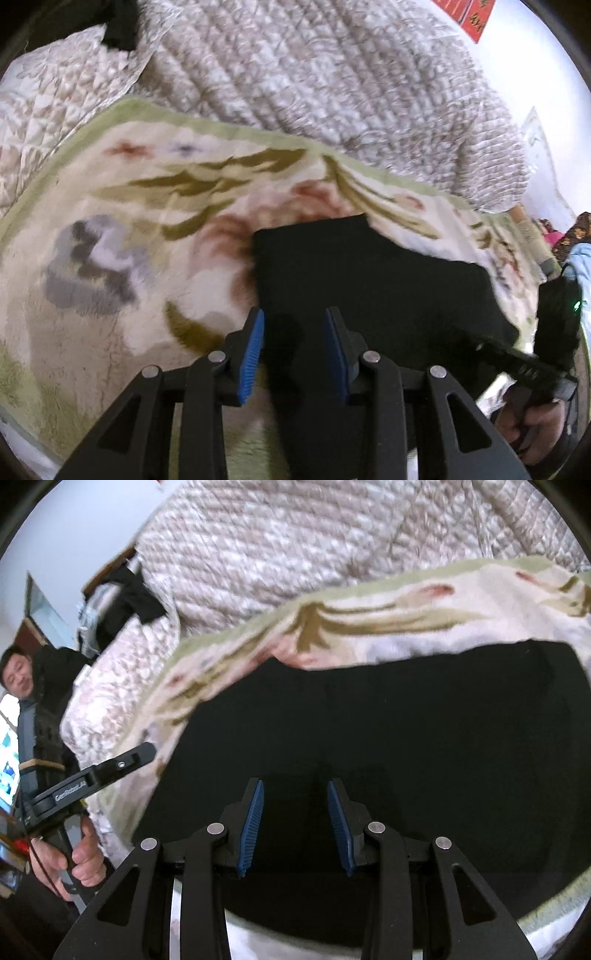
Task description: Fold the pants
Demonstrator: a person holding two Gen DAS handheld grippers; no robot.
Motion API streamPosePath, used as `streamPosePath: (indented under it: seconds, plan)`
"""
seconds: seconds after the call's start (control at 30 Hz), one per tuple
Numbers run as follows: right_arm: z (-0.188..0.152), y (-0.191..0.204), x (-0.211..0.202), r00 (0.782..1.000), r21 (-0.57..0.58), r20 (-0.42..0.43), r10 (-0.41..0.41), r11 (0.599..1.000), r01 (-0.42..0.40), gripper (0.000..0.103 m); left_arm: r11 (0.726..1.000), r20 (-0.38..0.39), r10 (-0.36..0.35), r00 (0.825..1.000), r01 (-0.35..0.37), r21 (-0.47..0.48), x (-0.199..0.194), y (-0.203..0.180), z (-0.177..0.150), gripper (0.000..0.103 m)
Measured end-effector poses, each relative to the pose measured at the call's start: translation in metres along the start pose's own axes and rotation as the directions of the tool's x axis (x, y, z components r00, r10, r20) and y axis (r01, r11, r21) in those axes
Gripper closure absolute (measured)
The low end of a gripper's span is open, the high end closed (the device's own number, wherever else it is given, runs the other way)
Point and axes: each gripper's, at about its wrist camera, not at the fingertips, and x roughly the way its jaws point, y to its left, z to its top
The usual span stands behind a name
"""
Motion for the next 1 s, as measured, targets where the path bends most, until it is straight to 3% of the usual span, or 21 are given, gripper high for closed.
streamPosePath:
  seconds: [0.1, 0.33, 0.37, 0.4, 0.43, 0.6, 0.77, 1.0]
  plan:
    - [0.008, -0.002, 0.009, 0.999, 0.024, -0.013, 0.041, 0.999, -0.041, 0.066, 1.000, -0.016, -0.011, 1.000, 0.011, -0.025, 0.009, 0.005, -0.003, 0.067]
    - [0.031, -0.004, 0.038, 0.993, 0.034, -0.070, 0.096, 0.995, -0.094, 0.067, 1.000, 0.015, -0.001, 1.000, 0.001, 0.012, 0.005, -0.001, -0.003, 0.067]
    - [0.033, -0.004, 0.042, 0.993, 0.038, -0.075, 0.095, 0.995, -0.093, 0.074, 1.000, 0.014, 0.000, 1.000, 0.000, 0.009, 0.005, -0.001, -0.003, 0.067]
    - [0.035, -0.004, 0.044, 0.993, 0.040, -0.081, 0.087, 0.996, -0.084, 0.092, 1.000, 0.012, 0.002, 1.000, -0.003, 0.008, 0.005, -0.001, -0.003, 0.067]
    - [0.035, -0.004, 0.044, 0.993, 0.042, -0.084, 0.080, 0.996, -0.076, 0.101, 1.000, 0.010, 0.007, 1.000, -0.007, 0.007, 0.005, -0.001, -0.003, 0.067]
    - [0.027, -0.005, 0.017, 0.996, 0.066, 0.002, 0.084, 0.994, -0.084, 0.101, 1.000, 0.024, 0.010, 1.000, -0.010, 0.012, 0.003, -0.001, -0.003, 0.067]
    - [0.023, -0.016, 0.029, 0.999, 0.094, -0.027, 0.047, 0.995, -0.044, 0.101, 1.000, 0.020, 0.000, 1.000, -0.001, 0.015, 0.003, -0.005, -0.002, 0.067]
    - [0.021, -0.010, -0.009, 0.999, 0.060, 0.030, -0.034, 0.998, 0.032, 0.097, 0.998, 0.018, -0.057, 0.998, 0.056, 0.026, -0.006, -0.018, -0.010, 0.067]
